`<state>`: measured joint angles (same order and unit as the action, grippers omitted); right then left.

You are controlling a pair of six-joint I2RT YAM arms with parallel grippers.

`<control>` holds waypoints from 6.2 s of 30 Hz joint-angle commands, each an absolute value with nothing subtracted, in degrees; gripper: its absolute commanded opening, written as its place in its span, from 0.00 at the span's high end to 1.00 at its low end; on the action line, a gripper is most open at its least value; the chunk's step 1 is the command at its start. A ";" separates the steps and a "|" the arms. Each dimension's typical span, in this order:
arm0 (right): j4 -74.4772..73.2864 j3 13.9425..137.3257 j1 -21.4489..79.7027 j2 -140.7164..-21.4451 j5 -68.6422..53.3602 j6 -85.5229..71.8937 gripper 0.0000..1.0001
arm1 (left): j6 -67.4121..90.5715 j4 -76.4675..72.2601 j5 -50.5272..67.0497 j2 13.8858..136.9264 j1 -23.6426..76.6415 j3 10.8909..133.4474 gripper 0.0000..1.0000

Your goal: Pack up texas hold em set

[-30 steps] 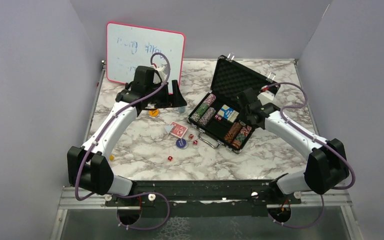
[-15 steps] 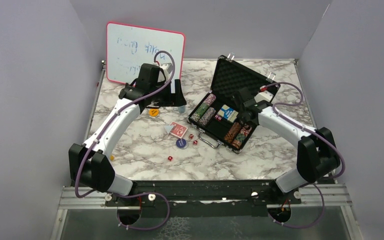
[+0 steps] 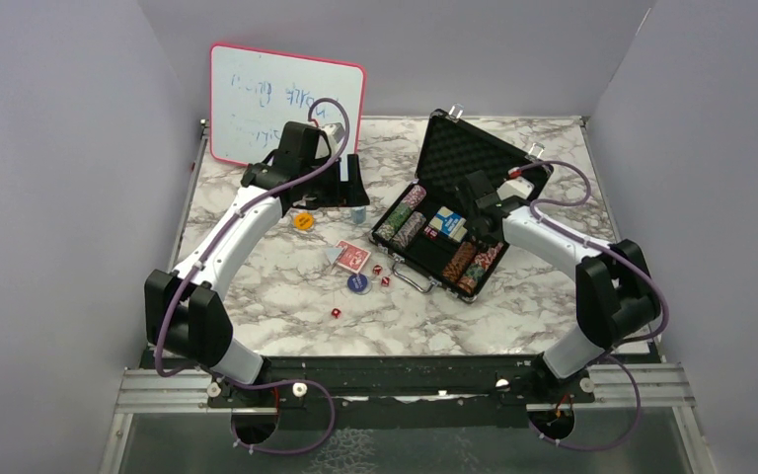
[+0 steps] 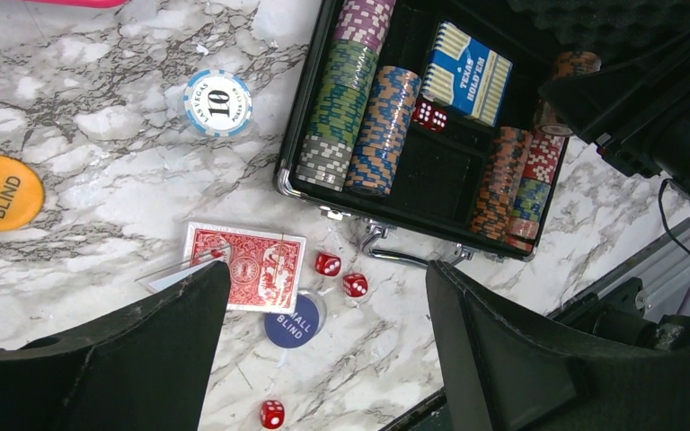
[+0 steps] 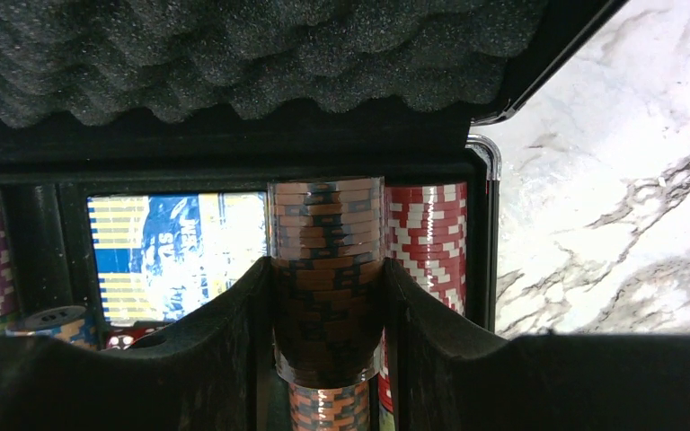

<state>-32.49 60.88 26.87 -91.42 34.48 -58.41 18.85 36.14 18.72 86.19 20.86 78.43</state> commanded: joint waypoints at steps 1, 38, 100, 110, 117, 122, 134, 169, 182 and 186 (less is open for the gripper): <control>-29.80 63.56 26.30 -93.24 37.76 -58.16 0.82 | 19.06 36.13 20.02 86.78 20.92 81.05 0.18; -34.86 68.59 26.10 -90.11 29.57 -49.30 0.34 | 19.07 35.69 17.70 87.99 20.92 80.05 0.18; 3.94 63.20 28.08 -83.02 -40.49 -3.60 0.29 | 20.06 17.98 50.20 91.44 23.11 78.00 0.78; 1.67 61.30 28.07 -81.90 -41.16 0.99 0.36 | 35.80 9.42 56.06 90.46 23.10 72.93 0.78; -1.82 60.40 28.12 -82.07 -46.29 -0.23 0.38 | 41.03 5.65 57.11 89.70 23.14 70.82 0.78; -0.89 58.81 28.10 -81.80 -47.84 -1.76 0.38 | 42.39 4.34 57.60 89.74 23.11 69.92 0.77; -0.40 60.11 28.12 -83.76 -46.90 -5.40 0.80 | 45.91 0.74 57.81 89.44 22.91 68.40 0.53; -27.51 77.61 29.53 -100.72 26.73 -63.51 0.89 | 27.15 20.61 30.52 84.27 9.66 63.46 0.15; -31.48 82.89 34.28 -107.55 35.46 -71.09 0.89 | 26.96 20.61 31.22 86.52 9.67 64.42 0.15; -31.48 84.03 34.27 -108.63 36.60 -71.10 0.88 | 26.98 20.65 31.11 86.92 9.67 64.27 0.15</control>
<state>-30.59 80.66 34.54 -107.92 30.65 -68.73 27.83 20.47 31.42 86.35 9.50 63.88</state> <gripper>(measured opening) 0.423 0.855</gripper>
